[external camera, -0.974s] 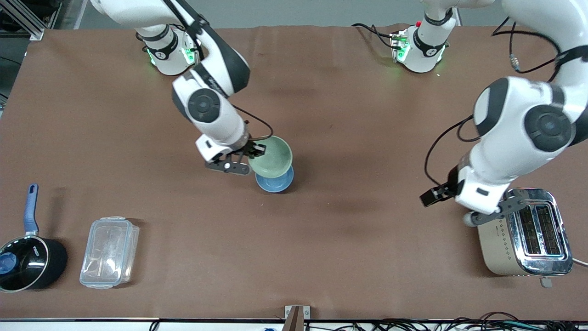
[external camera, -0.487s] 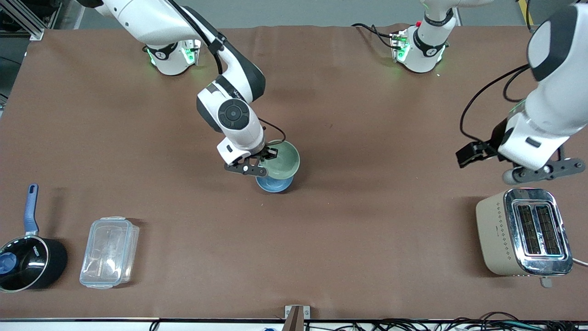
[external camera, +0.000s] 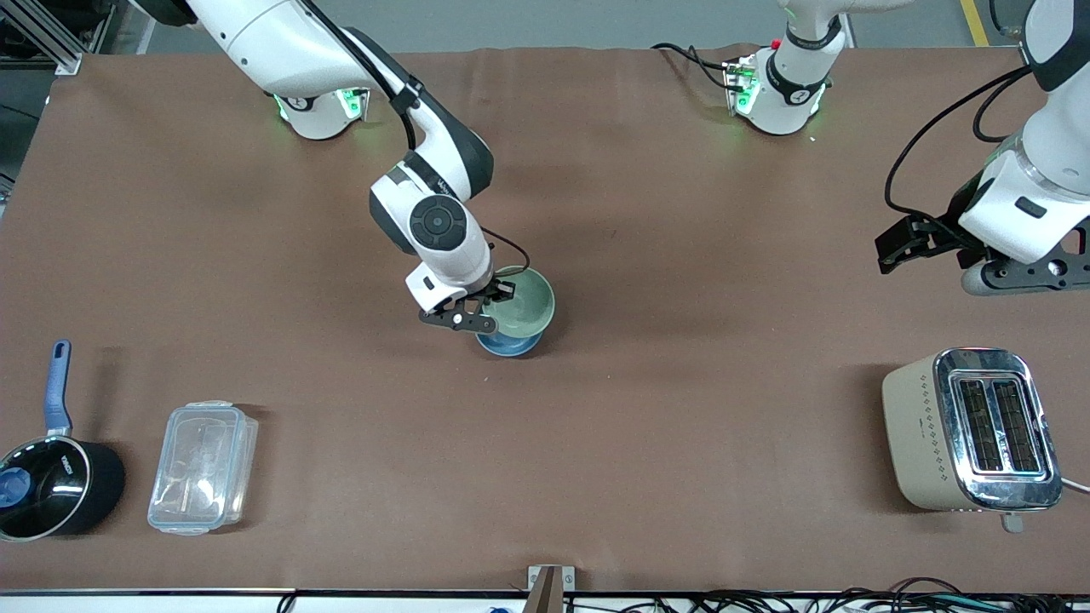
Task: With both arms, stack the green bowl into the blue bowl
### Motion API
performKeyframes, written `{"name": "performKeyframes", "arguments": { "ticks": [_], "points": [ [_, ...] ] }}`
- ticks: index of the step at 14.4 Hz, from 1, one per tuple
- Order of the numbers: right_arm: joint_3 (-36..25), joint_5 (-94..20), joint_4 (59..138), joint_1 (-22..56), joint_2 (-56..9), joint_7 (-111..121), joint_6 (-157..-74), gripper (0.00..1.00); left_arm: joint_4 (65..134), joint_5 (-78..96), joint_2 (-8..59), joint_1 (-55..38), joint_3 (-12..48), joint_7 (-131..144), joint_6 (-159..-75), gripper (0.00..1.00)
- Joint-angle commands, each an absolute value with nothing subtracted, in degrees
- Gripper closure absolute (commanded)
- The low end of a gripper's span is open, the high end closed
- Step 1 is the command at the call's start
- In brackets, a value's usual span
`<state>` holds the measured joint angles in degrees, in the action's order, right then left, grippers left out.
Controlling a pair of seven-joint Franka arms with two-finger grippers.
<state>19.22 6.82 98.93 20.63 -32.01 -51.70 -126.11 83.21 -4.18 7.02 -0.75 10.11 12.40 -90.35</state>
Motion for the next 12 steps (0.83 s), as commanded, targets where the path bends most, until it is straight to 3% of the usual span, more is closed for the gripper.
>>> {"name": "performKeyframes", "arguments": {
  "ticks": [1,2,3,6,7,12],
  "points": [
    [19.4,8.7,98.1,20.0,-32.8,-53.3,-126.4,0.94,85.2,-5.1,5.3,-0.2,10.5,11.4,-90.1,0.0],
    [19.4,8.8,98.0,20.1,-33.0,-53.3,-126.6,0.92,85.2,-4.9,5.1,-0.2,10.5,11.4,-90.1,0.0],
    [19.4,8.8,98.0,20.0,-33.7,-53.3,-127.3,0.82,85.2,-4.8,5.1,-0.2,10.5,11.4,-90.1,0.0],
    [19.4,8.7,97.8,19.3,-33.4,-53.2,-126.6,0.09,85.2,-4.7,5.1,-0.2,10.5,11.4,-90.1,0.0],
    [19.5,8.7,97.6,18.5,-32.4,-52.8,-125.3,0.0,85.1,-4.6,5.1,-0.2,10.5,11.4,-90.1,0.0],
    [19.5,8.7,97.2,12.2,-17.8,-50.9,-113.8,0.0,85.0,-4.5,5.1,-0.3,10.5,11.4,-90.1,0.0]
  ]
}}
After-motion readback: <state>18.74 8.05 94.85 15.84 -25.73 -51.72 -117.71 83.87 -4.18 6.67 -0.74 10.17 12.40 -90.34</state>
